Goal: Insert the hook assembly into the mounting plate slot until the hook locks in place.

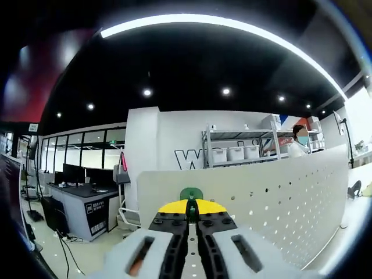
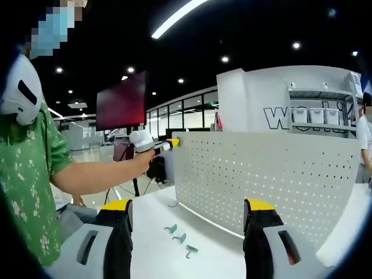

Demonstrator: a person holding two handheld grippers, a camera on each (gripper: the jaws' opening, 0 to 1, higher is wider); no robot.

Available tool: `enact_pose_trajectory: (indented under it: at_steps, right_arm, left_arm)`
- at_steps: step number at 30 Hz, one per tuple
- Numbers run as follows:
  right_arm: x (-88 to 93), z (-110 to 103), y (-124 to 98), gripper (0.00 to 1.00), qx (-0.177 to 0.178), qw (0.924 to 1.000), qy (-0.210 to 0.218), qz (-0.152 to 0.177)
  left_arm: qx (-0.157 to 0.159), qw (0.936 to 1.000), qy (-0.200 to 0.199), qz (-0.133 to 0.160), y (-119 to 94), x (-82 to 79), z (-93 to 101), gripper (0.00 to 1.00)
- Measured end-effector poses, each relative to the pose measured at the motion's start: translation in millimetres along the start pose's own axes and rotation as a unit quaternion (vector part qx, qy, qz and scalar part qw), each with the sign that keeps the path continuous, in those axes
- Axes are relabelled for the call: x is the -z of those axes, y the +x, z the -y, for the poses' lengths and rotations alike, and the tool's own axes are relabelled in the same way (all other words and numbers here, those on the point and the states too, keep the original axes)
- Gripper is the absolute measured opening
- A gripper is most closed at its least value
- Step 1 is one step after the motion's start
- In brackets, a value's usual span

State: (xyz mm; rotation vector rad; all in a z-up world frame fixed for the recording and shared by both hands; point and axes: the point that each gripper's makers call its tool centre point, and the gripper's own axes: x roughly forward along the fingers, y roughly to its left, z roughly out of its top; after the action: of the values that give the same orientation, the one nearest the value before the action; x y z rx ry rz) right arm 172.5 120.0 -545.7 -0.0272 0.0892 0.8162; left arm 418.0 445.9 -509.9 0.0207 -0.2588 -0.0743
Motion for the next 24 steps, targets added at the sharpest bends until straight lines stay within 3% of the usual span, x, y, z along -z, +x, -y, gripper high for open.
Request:
enact_pose_trajectory:
  at_steps: [24]
  right_arm:
    - [1.7, 2.0, 2.9, 0.79, 0.004, 1.0000, -0.001, -0.005]
  left_arm:
    - [-0.002, 0.9999, 0.014, 0.003, 2.7, 2.6, -3.2, 0.03]
